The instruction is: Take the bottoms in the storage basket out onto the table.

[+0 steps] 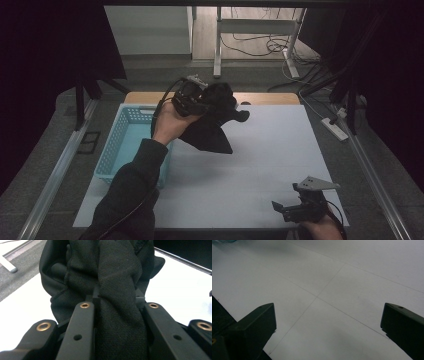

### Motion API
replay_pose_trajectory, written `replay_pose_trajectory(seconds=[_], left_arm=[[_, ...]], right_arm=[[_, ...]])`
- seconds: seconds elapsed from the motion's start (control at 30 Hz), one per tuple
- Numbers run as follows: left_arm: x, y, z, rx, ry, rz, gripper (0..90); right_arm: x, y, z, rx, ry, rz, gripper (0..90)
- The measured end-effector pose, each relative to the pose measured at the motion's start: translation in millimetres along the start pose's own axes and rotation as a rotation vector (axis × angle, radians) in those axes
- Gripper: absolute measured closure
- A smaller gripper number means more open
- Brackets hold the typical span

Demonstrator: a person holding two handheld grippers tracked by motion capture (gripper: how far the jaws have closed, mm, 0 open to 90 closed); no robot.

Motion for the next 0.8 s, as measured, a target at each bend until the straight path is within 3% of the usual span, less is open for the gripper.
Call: replay_pose_trajectory(seconds=[0.8], left_arm=[[14.9,50.2,18.2,0.010,0.016,-0.036,72.6]], right_arm=[[0.1,-0.5,-0.1,-0.003,-0.001,0.005,0.3]])
Point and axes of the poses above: each handheld gripper's, and its own axes: y roughly forward along the jaws, x roughly out of its underside, z roughly to its right, the point moved 2 cm from there along y, roughly forward along the jaws, and after that the axes turned 12 degrees about -x, right-handed, at the moved point
